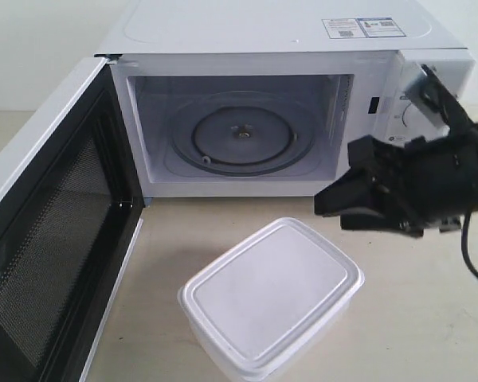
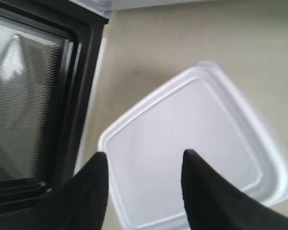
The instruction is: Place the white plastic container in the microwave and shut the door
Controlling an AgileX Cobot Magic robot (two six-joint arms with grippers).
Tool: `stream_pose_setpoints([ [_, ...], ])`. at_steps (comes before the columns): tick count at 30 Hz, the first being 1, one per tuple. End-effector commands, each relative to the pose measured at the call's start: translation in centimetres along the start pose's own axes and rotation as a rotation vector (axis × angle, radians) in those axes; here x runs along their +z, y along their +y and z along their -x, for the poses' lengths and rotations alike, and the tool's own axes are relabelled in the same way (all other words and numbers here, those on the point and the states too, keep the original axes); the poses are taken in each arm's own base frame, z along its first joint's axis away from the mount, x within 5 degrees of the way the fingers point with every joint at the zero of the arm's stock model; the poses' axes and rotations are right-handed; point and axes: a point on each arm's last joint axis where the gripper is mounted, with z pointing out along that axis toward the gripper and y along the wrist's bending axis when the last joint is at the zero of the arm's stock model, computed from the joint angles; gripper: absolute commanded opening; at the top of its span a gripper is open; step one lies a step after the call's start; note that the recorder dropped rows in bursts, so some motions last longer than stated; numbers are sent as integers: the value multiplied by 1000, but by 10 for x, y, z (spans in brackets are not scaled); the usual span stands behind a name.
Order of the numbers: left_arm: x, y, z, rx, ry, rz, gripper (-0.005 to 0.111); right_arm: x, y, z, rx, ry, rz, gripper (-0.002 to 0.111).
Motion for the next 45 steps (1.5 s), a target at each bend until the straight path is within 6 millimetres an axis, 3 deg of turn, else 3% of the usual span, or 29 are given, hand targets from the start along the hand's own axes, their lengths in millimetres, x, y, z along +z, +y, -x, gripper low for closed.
stream_pose_setpoints([
  [1,0,0,-1,2,0,0,4,0,-10,-49,180,-113,112,42],
  [8,0,0,-1,2,0,0,4,6,-36,-115,300,-66,88,42],
  [12,0,0,-1,2,0,0,4,7,-43,-128,315,-46,39,42],
  [37,0,0,-1,2,0,0,4,7,-43,-109,361,-100,4,42],
  [45,0,0,-1,2,0,0,4,25,-43,-109,348,-5,-24,42],
])
